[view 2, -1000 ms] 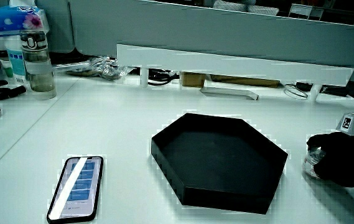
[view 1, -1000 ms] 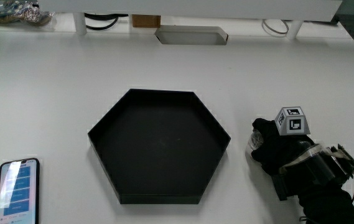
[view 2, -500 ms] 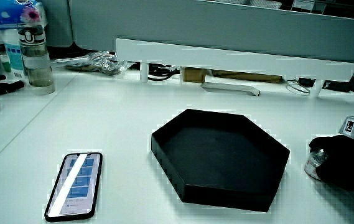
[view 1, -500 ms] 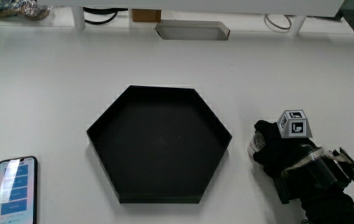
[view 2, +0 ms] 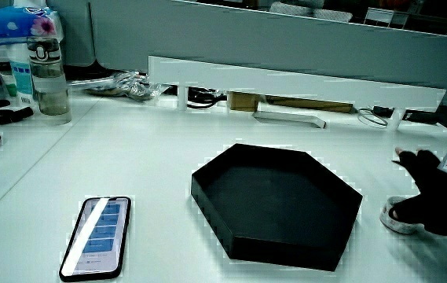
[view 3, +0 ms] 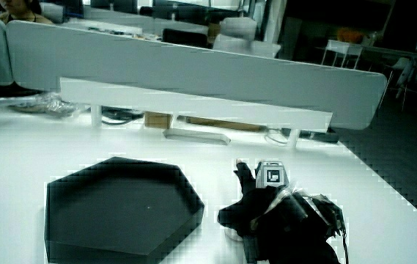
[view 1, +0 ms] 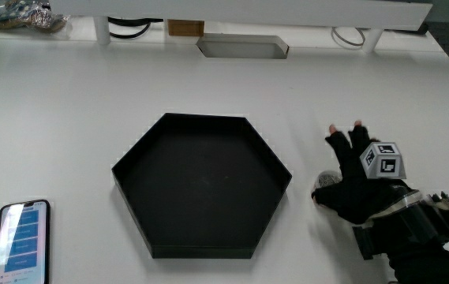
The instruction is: Place paper clip on desk
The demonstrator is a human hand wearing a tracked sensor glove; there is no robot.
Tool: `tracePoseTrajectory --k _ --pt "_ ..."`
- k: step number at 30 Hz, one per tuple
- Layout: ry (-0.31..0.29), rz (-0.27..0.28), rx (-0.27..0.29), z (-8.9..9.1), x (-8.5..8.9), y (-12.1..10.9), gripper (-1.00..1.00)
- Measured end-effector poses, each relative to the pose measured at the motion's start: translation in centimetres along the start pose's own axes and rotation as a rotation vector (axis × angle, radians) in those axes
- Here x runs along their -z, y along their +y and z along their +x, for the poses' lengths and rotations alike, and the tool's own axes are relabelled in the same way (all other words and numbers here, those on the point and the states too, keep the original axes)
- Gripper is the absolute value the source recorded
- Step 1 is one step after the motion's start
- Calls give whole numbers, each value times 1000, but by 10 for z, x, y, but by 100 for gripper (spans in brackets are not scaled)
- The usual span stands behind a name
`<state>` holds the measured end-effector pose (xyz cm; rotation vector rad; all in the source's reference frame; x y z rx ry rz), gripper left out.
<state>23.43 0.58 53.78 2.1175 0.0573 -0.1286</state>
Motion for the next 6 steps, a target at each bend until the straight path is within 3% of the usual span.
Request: tracePoseTrajectory --k 2,6 --pt "33 93 17 5 -9 -7 -100" --pt "69 103 14 10 -16 -12 -100"
